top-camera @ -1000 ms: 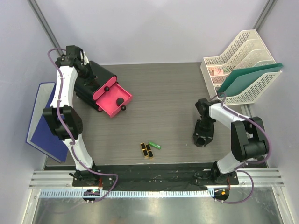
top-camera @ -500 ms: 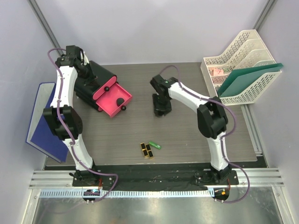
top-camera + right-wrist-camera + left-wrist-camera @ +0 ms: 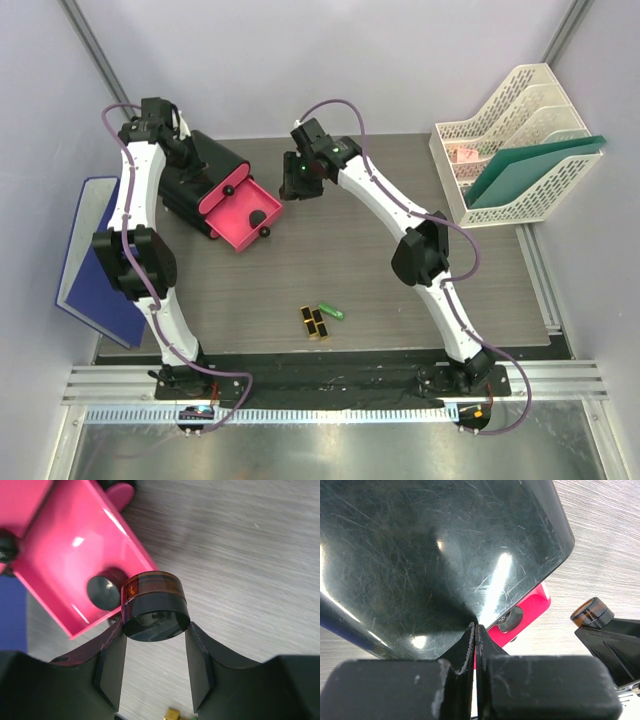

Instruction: Organize the makeup

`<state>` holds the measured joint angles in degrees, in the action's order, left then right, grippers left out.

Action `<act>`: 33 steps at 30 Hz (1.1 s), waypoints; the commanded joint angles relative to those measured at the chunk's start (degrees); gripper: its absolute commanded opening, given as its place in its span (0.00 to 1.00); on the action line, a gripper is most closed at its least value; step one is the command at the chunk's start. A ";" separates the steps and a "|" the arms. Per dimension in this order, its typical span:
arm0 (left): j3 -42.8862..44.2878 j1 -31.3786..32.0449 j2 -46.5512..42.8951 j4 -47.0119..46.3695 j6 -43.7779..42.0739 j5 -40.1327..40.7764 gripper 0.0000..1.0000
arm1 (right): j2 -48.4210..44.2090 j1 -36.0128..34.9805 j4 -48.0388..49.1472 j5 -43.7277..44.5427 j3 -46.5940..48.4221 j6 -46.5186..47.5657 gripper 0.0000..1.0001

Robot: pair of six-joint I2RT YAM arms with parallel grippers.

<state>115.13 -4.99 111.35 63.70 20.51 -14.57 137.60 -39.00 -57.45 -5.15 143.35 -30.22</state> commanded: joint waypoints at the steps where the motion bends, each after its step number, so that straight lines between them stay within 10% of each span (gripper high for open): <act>1: -1.49 0.07 0.89 4.76 -1.53 2.88 0.00 | -3.22 -0.98 8.57 -4.69 0.70 -3.44 0.01; 27: -1.40 0.16 1.33 5.56 -2.05 2.53 0.00 | 3.37 -10.92 17.37 -11.99 0.88 -8.72 0.02; 33: -2.02 0.16 0.98 5.12 -1.97 2.44 0.00 | 3.90 -10.92 17.81 -10.23 1.32 -8.98 0.25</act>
<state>115.15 -4.99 111.35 63.72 20.47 -14.57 141.51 -50.09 -42.09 -16.32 143.55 -38.20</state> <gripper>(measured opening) 0.002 0.510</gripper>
